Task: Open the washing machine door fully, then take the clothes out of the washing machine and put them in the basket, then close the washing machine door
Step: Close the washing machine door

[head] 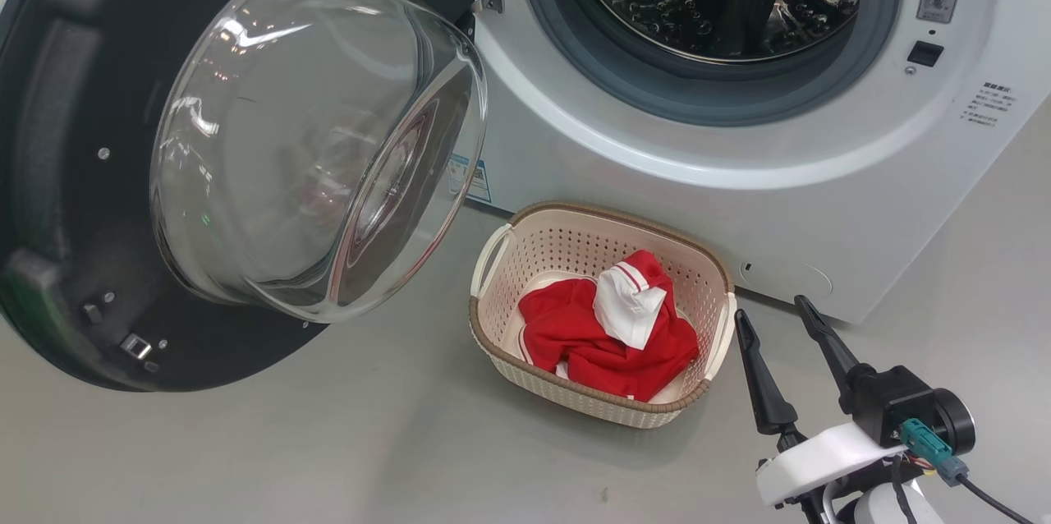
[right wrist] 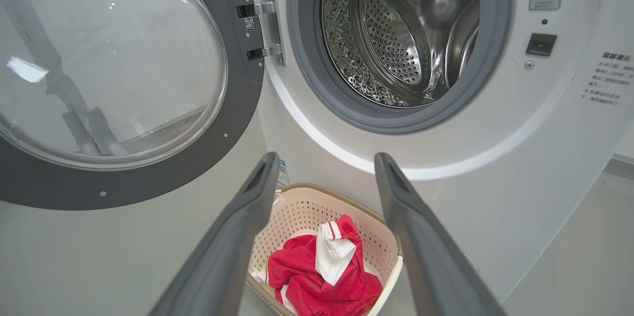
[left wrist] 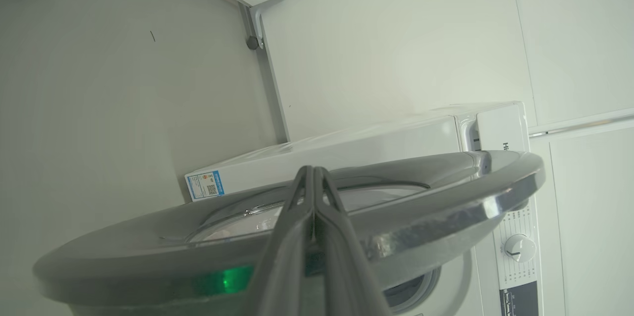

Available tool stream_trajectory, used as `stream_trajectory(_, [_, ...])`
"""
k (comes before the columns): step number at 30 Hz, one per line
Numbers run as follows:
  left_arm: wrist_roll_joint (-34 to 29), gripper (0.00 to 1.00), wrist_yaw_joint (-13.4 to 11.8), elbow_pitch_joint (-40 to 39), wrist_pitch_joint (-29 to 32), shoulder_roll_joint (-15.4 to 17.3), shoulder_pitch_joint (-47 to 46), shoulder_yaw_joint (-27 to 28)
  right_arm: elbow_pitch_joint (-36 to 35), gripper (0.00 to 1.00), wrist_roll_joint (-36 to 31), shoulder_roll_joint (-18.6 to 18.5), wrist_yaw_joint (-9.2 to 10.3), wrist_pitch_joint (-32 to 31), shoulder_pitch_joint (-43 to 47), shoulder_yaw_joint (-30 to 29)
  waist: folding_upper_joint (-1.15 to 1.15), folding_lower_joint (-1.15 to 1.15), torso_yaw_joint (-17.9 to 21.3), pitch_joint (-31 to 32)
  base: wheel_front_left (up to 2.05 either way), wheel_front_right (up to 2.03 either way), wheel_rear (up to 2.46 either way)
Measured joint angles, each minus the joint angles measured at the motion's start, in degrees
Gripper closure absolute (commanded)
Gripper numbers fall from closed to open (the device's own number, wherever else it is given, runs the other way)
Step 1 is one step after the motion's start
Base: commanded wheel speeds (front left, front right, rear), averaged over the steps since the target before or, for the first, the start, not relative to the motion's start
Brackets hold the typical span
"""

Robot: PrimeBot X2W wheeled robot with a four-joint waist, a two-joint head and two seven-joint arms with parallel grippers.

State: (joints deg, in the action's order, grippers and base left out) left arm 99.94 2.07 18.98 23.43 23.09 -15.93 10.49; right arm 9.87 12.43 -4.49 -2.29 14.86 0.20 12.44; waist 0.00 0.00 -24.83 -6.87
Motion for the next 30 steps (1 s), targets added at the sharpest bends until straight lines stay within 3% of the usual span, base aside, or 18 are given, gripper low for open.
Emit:
stream_trajectory(14, [5.8,1.0,3.6,-2.6,8.6,-0.8,1.4,-1.0,0.0,0.0,0.0,0.0,0.0,0.0,-0.1,0.3,0.0,0.0,0.5,0.0,0.0,0.0,0.0])
stream_trajectory(30, [8.3,1.0,4.8,-13.6,17.7,-1.2,9.7,-3.1,0.0,0.0,0.0,0.2,0.43,0.0,-0.2,0.2,0.0,0.0,3.8,0.6,0.0,0.0,0.0])
